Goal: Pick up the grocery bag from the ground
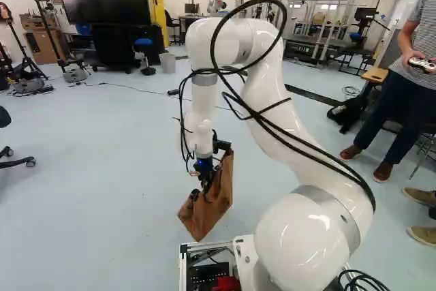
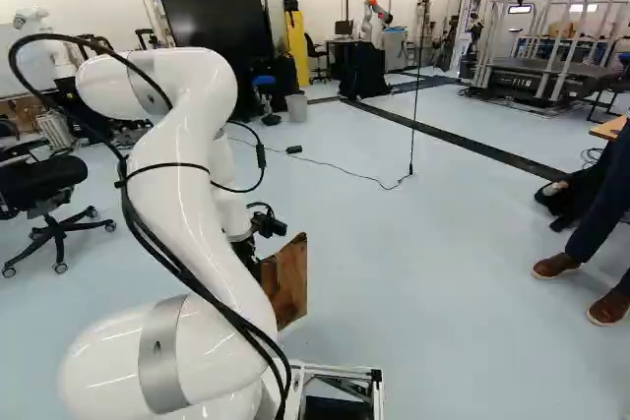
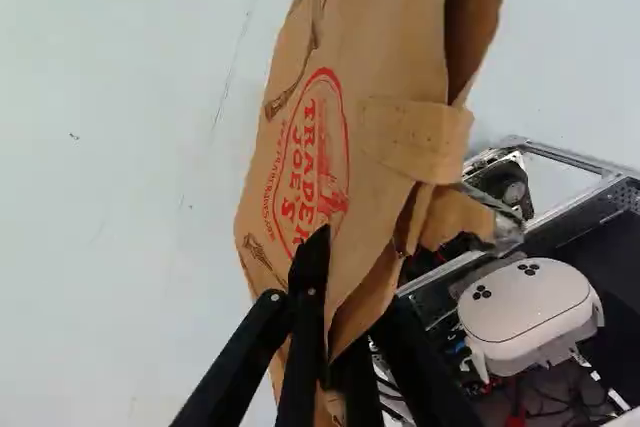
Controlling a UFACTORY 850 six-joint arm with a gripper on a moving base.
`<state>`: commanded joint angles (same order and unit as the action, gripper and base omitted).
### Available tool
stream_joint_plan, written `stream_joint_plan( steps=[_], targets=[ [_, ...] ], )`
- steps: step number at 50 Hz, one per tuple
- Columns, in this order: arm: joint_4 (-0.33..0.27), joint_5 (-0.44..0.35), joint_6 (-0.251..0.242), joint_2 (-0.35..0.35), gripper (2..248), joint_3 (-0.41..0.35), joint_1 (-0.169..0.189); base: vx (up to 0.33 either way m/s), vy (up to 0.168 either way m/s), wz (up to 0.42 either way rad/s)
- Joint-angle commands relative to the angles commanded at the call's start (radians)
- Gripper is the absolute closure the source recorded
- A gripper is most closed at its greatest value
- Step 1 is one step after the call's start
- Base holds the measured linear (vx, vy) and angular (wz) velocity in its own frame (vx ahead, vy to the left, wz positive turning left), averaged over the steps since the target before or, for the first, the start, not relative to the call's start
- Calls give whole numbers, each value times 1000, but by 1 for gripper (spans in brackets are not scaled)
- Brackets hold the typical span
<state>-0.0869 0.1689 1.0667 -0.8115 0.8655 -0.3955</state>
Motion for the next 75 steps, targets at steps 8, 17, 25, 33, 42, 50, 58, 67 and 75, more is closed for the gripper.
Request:
stream_joint_plan(
  steps=[8, 17, 25, 33, 42, 50, 58, 67, 75],
  targets=[
    [0, 0, 0, 37, 229, -23, 0, 0, 0, 0],
    [0, 0, 0, 79, 229, -49, 0, 0, 0, 0],
    [0, 0, 0, 117, 229, -72, 0, 0, 0, 0],
    [0, 0, 0, 156, 229, -97, -2, 0, 0, 0],
    [0, 0, 0, 203, 229, -128, -5, 0, 0, 0],
    [0, 0, 0, 244, 229, -154, -8, 0, 0, 0],
    [0, 0, 0, 285, 229, -178, -9, 0, 0, 0],
    [0, 0, 0, 331, 229, -202, -9, 0, 0, 0],
    [0, 0, 0, 373, 229, -223, -9, 0, 0, 0]
  ],
)
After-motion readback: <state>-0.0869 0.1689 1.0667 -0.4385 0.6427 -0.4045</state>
